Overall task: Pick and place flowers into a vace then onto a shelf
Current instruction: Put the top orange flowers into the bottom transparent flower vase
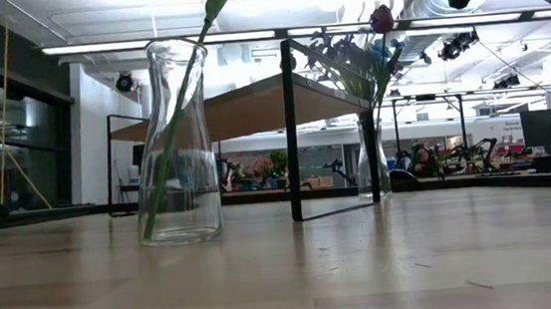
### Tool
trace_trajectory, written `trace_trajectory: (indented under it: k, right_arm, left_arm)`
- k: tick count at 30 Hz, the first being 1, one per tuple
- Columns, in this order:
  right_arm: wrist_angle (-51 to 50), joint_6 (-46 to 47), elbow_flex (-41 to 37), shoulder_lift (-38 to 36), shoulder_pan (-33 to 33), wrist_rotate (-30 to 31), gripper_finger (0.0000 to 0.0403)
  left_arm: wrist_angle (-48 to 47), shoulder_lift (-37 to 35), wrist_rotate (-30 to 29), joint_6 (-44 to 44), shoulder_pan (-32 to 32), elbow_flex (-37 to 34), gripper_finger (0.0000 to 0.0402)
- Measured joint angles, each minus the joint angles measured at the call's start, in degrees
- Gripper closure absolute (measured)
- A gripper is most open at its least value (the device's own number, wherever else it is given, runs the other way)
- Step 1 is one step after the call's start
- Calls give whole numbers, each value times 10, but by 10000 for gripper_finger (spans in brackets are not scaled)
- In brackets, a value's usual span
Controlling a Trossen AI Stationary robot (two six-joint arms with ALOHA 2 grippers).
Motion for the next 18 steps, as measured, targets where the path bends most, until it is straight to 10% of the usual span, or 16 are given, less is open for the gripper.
trace_trajectory:
  k: [18]
  right_arm:
    - [0,0,0,0,0,4,123]
  left_arm:
    - [132,124,-106,-1,-109,0,372]
